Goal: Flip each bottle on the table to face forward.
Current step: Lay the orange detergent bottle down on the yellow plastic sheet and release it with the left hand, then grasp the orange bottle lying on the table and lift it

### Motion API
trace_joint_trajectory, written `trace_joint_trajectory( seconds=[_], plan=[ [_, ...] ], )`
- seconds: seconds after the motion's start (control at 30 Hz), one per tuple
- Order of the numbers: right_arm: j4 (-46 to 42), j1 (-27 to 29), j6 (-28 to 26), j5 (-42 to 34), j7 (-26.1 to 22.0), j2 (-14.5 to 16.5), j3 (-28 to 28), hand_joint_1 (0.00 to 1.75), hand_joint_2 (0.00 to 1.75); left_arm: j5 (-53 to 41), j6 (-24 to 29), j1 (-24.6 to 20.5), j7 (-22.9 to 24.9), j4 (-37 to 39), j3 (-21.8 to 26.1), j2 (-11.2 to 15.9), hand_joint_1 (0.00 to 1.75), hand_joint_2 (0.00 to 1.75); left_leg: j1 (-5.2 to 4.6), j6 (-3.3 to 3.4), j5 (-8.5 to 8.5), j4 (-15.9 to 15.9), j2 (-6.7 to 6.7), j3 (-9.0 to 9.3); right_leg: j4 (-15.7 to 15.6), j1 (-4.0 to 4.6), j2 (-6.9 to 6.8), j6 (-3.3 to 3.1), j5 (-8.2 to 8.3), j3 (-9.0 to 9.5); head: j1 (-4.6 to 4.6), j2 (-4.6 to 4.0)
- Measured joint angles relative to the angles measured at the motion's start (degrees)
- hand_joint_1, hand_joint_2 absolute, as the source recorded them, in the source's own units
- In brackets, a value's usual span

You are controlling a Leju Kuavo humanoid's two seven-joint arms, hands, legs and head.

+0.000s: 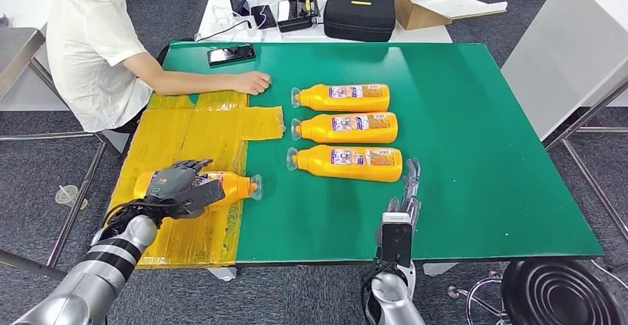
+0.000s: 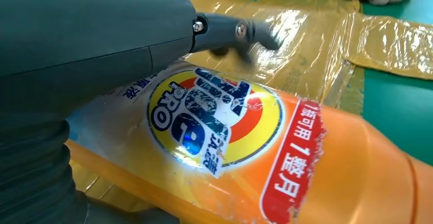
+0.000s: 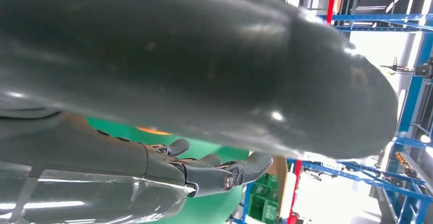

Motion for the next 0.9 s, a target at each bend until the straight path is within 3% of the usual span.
trace_joint_trajectory(
  seconds=[0.17, 0.3, 0.9],
  plan=[
    [0.79, -0.61, -0.04, -0.25, 0.0, -0.09, 0.09, 0.0, 0.0, 0.29, -2.66, -1.13, -2.34, 1.63, -0.72, 0.78, 0.0, 1.75, 0.0, -0.01, 0.0, -0.01, -0.04, 0.16, 0.02, 0.0, 0.0, -0.02, -0.01, 0.16, 0.0, 0.0],
    [1.45, -1.15, -0.16, -0.23, 0.0, -0.31, 0.38, 0.0, 0.0, 2.19, -6.14, -1.58, -4.79, 1.93, -1.12, 1.77, 0.0, 0.0, 0.0, -0.02, 0.0, -0.03, -0.07, 0.27, 0.04, 0.0, 0.0, -0.03, -0.03, 0.26, 0.0, 0.0],
    [2.72, -1.72, -0.35, -0.24, 0.0, -0.68, 1.03, 0.0, 0.0, 3.71, -7.05, -1.64, -6.44, 1.93, -2.28, 3.02, 0.0, 0.0, 0.0, -0.05, 0.02, -0.03, -0.07, 0.38, 0.07, 0.0, 0.0, -0.03, -0.02, 0.36, 0.0, 0.0]
  ],
)
